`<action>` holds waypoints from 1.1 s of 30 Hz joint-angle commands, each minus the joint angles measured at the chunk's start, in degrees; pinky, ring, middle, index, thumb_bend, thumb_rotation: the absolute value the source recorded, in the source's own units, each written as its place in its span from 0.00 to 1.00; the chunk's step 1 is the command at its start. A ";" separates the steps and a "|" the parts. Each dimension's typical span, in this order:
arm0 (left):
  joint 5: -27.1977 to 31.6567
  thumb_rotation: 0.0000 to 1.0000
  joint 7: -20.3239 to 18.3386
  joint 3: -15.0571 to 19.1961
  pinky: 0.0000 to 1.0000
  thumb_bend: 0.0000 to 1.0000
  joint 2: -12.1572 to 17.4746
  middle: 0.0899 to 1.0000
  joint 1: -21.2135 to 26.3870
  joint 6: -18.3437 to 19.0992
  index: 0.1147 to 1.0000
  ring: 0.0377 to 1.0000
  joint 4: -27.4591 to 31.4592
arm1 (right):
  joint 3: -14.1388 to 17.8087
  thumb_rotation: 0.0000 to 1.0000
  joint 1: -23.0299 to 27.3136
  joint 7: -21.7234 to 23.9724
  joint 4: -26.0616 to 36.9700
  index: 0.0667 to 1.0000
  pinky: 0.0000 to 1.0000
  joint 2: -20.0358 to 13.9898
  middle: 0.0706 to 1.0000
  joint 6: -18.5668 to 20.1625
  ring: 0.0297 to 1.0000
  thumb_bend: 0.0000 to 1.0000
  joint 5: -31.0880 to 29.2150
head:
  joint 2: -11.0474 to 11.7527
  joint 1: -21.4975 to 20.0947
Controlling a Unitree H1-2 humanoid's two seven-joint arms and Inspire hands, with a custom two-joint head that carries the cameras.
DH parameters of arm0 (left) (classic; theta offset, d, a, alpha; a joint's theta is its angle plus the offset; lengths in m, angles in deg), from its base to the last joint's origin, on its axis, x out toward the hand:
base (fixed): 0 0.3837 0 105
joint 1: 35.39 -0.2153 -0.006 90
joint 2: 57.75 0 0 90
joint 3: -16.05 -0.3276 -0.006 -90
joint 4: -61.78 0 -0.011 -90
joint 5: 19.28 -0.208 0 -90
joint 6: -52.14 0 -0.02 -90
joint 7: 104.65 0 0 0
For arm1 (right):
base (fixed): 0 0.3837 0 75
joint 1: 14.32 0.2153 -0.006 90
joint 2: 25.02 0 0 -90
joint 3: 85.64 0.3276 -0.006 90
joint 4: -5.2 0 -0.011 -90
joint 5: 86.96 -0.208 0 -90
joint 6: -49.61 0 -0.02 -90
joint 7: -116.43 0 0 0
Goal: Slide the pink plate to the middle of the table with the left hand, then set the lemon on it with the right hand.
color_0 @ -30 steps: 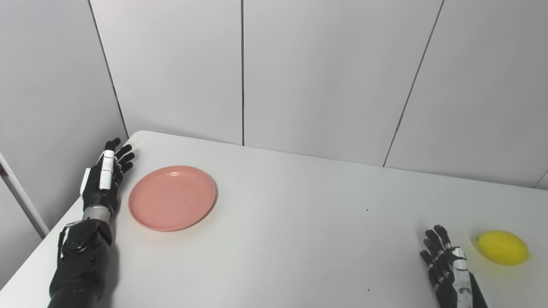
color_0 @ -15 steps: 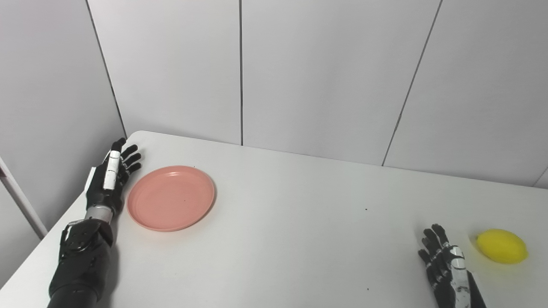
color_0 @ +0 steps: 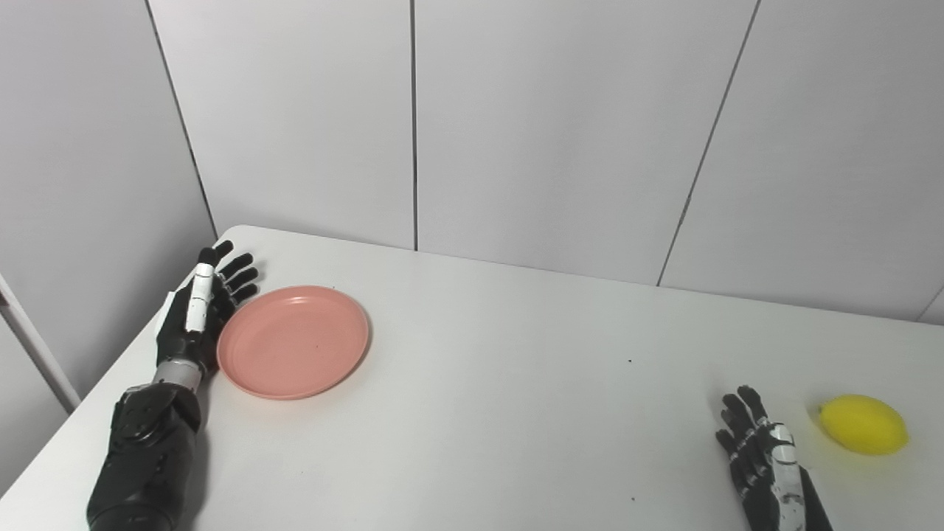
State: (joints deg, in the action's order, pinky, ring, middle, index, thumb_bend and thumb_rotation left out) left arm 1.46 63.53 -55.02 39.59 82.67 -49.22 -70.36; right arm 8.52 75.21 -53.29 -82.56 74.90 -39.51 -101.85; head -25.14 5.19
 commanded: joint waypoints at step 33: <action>-2.73 0.87 8.44 -3.11 0.81 0.79 -9.15 0.78 -4.17 13.94 0.82 0.80 22.31 | -1.26 1.00 -3.17 0.10 -2.84 0.97 1.00 2.15 0.95 1.62 0.99 0.74 -0.76 | -0.84 -0.72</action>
State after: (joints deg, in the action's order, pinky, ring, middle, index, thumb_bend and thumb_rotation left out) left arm -0.88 71.64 -57.59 30.71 77.04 -35.24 -49.87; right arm 8.21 75.01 -53.34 -82.23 75.44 -39.40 -101.85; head -25.93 4.39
